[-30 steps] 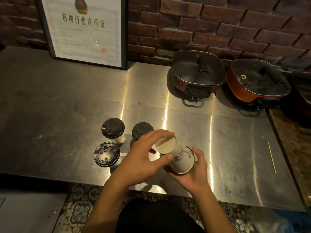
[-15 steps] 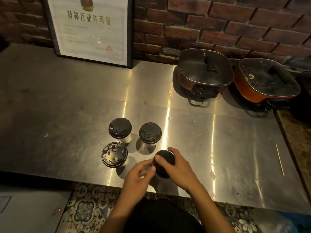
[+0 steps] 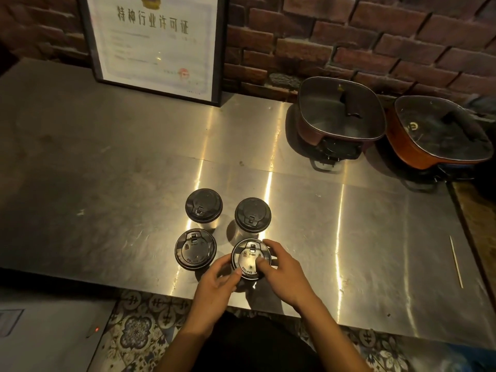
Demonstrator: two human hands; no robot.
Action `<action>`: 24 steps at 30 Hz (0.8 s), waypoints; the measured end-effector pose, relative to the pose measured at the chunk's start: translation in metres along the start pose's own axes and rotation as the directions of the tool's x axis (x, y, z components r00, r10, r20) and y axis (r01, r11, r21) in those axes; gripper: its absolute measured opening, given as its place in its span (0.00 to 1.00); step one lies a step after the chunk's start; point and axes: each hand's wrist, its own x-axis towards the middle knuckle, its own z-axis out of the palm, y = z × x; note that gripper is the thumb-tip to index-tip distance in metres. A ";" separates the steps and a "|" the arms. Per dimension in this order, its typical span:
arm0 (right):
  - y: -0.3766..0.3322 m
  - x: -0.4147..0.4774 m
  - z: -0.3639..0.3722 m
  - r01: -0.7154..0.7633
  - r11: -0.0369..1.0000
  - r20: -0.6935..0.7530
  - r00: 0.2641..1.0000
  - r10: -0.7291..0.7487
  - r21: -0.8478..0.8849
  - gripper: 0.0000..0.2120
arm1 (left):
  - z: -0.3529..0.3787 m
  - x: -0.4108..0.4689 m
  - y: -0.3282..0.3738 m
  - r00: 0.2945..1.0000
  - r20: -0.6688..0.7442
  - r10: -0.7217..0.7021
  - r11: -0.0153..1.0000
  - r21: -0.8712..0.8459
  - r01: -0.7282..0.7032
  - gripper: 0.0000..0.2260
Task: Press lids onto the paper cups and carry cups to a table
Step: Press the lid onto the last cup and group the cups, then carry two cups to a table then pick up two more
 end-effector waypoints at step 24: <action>0.053 0.007 0.055 0.089 0.991 -0.185 0.980 -0.069 0.101 0.53 | -0.107 0.043 -0.039 0.972 -0.082 0.221 0.919 0.351 -0.179 0.44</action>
